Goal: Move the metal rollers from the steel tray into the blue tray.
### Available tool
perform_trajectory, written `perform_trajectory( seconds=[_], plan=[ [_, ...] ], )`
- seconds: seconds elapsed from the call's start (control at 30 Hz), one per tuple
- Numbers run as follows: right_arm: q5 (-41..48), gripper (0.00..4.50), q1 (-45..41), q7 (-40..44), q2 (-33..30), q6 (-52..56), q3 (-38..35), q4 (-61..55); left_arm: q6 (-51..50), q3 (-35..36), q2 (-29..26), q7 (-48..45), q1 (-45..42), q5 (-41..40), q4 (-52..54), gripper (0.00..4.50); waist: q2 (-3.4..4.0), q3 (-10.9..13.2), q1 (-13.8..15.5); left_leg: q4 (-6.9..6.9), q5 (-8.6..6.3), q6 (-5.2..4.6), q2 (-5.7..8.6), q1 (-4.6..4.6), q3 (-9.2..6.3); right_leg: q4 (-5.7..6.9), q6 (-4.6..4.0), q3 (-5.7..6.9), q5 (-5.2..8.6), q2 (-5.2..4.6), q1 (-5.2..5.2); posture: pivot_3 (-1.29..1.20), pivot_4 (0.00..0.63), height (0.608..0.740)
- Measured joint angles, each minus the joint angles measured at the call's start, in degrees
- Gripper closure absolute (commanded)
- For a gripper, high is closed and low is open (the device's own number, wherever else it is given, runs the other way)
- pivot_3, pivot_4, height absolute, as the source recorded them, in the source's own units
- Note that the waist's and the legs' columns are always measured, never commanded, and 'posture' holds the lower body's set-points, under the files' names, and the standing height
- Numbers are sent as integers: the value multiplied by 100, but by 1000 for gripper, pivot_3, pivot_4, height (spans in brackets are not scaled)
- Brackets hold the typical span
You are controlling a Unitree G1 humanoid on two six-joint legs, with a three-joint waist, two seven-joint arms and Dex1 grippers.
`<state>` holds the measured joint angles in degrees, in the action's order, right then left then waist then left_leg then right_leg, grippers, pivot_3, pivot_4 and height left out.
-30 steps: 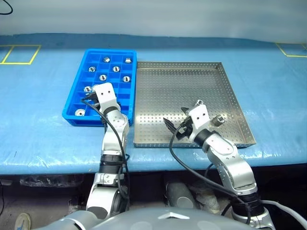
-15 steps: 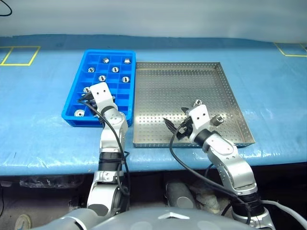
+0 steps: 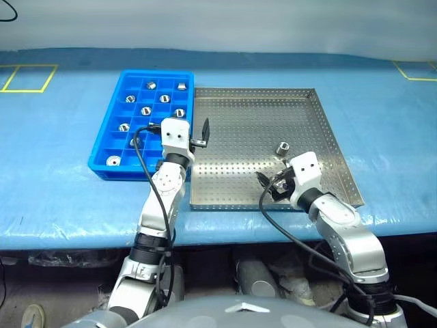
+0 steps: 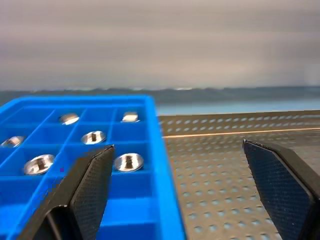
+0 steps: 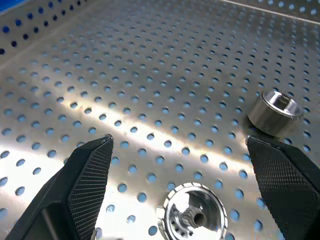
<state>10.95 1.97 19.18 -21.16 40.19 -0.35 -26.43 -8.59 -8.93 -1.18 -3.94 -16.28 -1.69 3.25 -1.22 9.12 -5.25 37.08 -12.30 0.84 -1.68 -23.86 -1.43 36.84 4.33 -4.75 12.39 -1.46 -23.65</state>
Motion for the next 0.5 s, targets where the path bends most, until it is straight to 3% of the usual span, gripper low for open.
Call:
perform_trajectory(
  seconds=[0.17,0.2,0.27,0.5],
  plan=[
    [49,0,-85,4,-96,525,49,-14,6,-329,-710,-1188,225,-182,322,19,1,0,-37,1,0,0,-2,4,5,2,-1,-3,1,0,1,-127,150,740],
    [49,185,-117,-16,-96,595,70,-14,5,-352,-825,-1389,261,-236,387,5,0,0,-35,2,0,0,-3,4,5,2,-1,-2,1,0,1,-125,150,740],
    [50,574,-188,-40,-96,727,151,-15,-1,-407,-1071,-1776,348,-345,586,0,0,0,-27,1,0,-1,-2,3,5,-1,-1,-3,1,0,1,-119,150,740],
    [97,2847,-356,-36,-94,1099,234,-34,-137,-423,-1341,-2168,551,-355,898,0,0,0,5,0,-2,-5,-3,2,3,-1,-2,-1,2,-1,3,-96,150,740]
  ],
)
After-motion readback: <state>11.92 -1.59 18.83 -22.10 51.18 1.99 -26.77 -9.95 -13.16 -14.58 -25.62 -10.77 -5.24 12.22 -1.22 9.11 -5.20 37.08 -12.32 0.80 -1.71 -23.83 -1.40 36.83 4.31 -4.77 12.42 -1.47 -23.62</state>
